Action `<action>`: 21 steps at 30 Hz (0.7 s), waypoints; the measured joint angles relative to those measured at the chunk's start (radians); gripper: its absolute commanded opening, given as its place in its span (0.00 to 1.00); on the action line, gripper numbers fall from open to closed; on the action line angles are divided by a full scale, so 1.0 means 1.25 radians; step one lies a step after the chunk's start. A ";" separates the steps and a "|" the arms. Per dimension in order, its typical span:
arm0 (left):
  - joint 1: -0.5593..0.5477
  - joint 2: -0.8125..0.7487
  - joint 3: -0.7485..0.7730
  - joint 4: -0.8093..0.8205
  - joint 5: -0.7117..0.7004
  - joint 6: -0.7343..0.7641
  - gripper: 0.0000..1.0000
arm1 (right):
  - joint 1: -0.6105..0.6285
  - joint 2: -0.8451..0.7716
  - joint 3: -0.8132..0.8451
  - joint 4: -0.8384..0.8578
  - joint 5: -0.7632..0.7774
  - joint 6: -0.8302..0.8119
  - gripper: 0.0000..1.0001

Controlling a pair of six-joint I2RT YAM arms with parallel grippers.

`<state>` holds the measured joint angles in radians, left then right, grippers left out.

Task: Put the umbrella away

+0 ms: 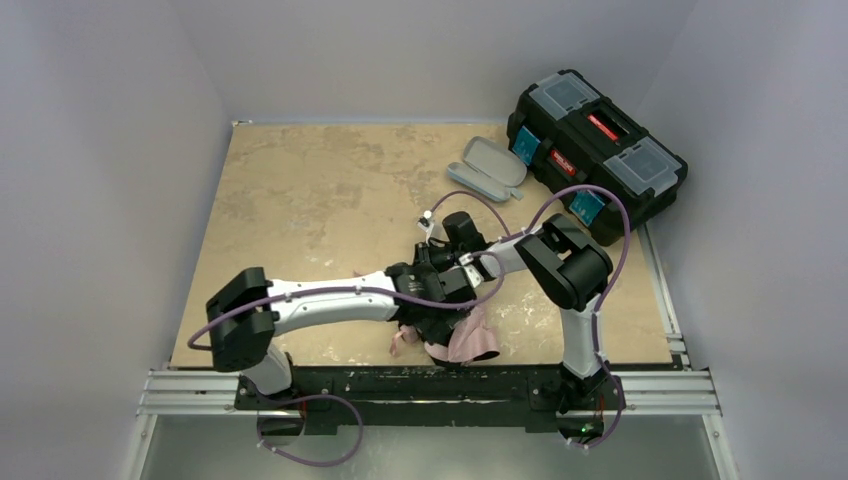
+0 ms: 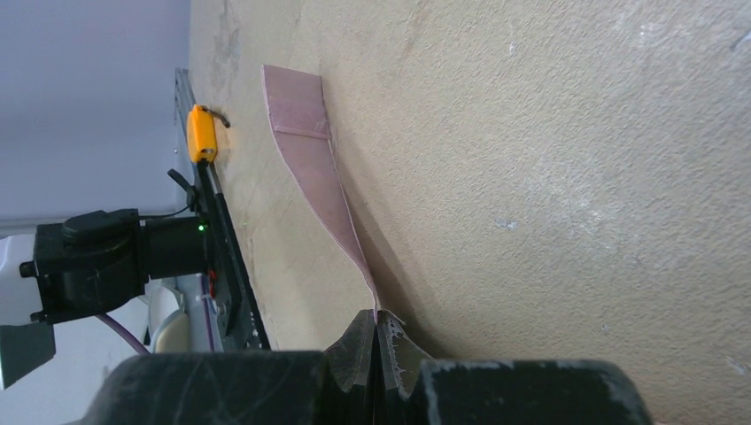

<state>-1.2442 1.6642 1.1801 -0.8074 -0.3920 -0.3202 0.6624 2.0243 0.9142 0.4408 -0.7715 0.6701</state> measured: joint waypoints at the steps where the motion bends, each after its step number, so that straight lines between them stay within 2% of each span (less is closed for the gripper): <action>1: 0.014 -0.021 0.000 0.002 0.023 0.003 0.88 | 0.000 0.000 0.000 0.000 0.000 0.000 0.00; 6: 0.096 -0.106 -0.020 0.044 0.141 0.015 0.85 | 0.000 0.000 0.000 -0.004 0.000 -0.005 0.00; 10: 0.166 -0.139 -0.075 0.104 0.250 0.020 0.91 | 0.000 0.000 0.003 -0.012 0.000 -0.010 0.00; 18: 0.260 -0.095 -0.212 0.281 0.440 0.010 0.88 | 0.000 -0.003 0.005 -0.027 0.003 -0.019 0.00; 21: 0.289 -0.049 -0.240 0.341 0.485 0.006 0.79 | 0.000 -0.003 0.006 -0.030 0.003 -0.021 0.00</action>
<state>-0.8833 1.6028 0.8795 -0.3805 0.2142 -0.3130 0.6628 2.0205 0.9218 0.4038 -0.7677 0.6437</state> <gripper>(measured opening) 0.868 0.001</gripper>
